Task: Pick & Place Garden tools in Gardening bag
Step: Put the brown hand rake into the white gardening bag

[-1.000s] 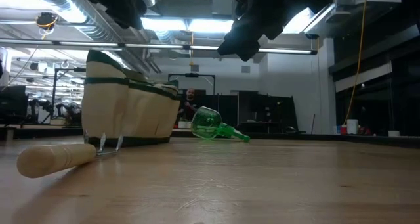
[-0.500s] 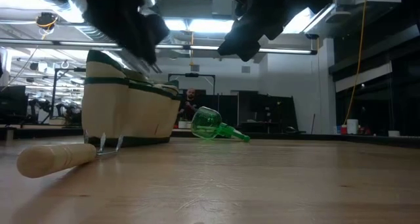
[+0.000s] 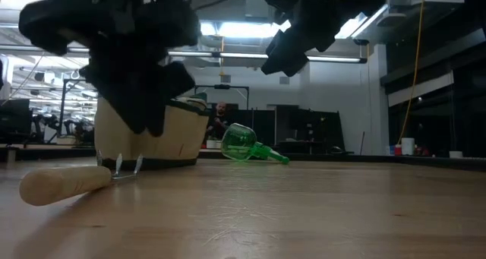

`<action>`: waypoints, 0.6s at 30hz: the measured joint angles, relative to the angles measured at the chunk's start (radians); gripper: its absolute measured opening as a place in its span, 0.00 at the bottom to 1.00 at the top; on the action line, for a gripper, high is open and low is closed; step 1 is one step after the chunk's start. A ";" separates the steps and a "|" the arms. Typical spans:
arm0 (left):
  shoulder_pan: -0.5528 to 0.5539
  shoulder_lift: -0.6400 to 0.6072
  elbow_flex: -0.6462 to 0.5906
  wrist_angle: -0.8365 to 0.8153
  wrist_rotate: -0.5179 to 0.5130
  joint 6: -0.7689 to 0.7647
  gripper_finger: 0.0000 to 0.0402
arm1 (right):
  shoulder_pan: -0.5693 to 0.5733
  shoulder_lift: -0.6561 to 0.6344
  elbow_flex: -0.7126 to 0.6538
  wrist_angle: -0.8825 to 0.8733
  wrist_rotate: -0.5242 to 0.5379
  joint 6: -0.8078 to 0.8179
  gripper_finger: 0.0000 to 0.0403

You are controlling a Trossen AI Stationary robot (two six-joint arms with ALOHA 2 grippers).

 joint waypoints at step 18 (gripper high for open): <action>-0.019 0.082 0.000 -0.026 -0.023 -0.025 0.27 | 0.000 0.000 0.000 -0.004 0.000 0.003 0.39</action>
